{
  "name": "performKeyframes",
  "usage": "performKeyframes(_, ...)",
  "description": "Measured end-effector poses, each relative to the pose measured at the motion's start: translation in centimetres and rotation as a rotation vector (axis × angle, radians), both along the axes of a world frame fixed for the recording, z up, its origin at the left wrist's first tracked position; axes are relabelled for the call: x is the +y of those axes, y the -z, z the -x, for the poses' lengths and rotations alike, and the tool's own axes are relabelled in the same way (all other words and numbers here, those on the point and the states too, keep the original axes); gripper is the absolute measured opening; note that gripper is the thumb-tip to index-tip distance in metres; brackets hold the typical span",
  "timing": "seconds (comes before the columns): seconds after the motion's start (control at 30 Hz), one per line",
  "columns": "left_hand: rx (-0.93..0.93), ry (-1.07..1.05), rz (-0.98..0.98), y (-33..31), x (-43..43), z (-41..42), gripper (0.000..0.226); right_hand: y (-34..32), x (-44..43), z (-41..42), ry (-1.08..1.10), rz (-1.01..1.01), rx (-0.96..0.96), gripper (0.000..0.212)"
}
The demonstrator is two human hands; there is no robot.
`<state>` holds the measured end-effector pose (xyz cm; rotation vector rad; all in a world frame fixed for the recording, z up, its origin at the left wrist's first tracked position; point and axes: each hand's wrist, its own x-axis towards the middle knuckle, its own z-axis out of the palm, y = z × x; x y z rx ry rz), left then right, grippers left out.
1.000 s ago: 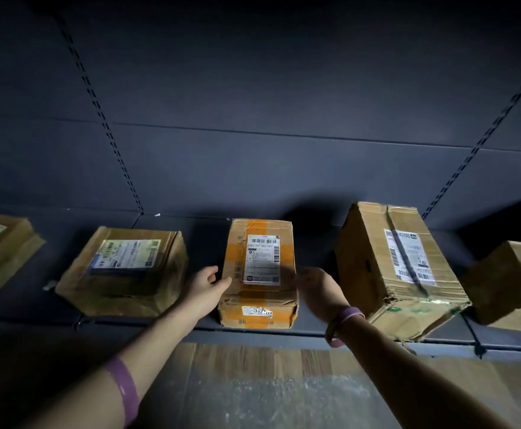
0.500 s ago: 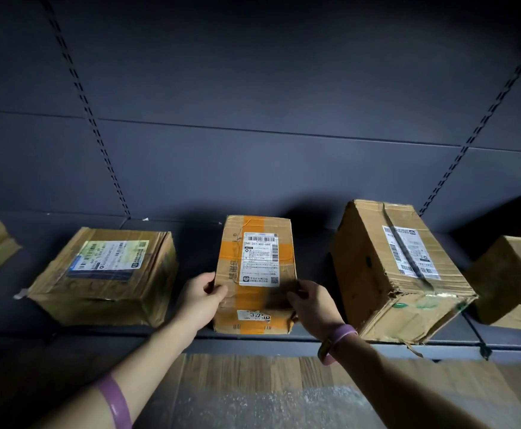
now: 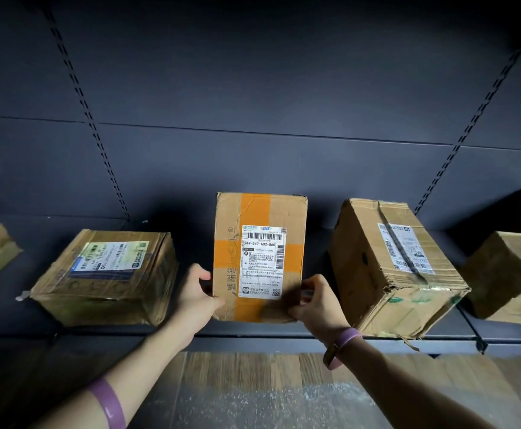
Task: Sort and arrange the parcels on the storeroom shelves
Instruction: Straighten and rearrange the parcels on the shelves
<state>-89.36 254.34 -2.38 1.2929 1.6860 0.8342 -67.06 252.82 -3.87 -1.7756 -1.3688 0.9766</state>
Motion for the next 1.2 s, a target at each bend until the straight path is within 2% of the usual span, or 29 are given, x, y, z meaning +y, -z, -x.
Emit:
performKeyframes(0.23, -0.097, 0.004, -0.084, -0.5, 0.0, 0.0, 0.042, -1.0, 0.2, 0.1, 0.029, -0.079, 0.068, 0.032)
performKeyframes(0.37, -0.138, 0.011, -0.065, -0.2, 0.2, -0.1, 0.038, -1.4, 0.5, 0.4, -0.046, -0.083, 0.011, 0.020)
performKeyframes(0.67, -0.068, 0.026, -0.026, 0.9, 0.7, 0.0, 0.040, -1.1, 0.7, 1.3, -0.117, -0.012, -0.082, 0.021)
performKeyframes(0.8, -0.058, -0.058, -0.159, -1.8, 1.7, -1.0, 0.043, -3.5, 1.1, 0.8, -0.043, -0.070, -0.169, 0.017)
performKeyframes(0.87, -0.097, -0.008, -0.200, -3.6, 2.1, -2.9, 0.040, -5.6, 1.0, 0.0, 0.001, -0.098, -0.196, 0.019)
performKeyframes(1.03, -0.217, 0.167, -0.148, -7.0, 1.8, -11.5, 0.037, -10.7, -0.1, -5.4, 0.052, -0.171, -0.306, 0.029)
performKeyframes(1.2, -0.241, 0.255, -0.004, -7.7, 0.1, -20.3, 0.046, -11.0, -1.5, -15.5, 0.195, -0.161, -0.395, 0.039)
